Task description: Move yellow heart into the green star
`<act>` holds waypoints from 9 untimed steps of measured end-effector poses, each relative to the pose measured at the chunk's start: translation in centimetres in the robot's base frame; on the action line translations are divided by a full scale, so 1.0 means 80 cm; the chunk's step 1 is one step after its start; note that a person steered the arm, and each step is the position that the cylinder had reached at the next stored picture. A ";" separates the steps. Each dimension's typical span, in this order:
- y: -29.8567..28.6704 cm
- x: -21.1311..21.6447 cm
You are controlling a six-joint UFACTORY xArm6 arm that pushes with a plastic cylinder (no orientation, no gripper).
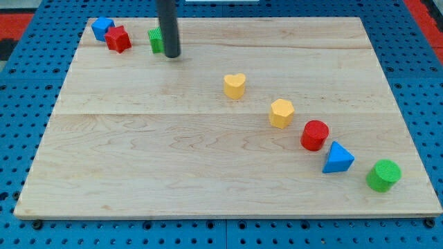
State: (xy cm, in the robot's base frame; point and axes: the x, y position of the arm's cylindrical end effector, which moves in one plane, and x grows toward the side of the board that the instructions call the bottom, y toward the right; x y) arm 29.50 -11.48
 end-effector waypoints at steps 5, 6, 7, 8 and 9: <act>0.148 0.132; 0.037 0.053; 0.021 0.064; 0.086 0.116; 0.131 0.073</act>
State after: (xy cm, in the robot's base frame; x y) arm 35.34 -1.04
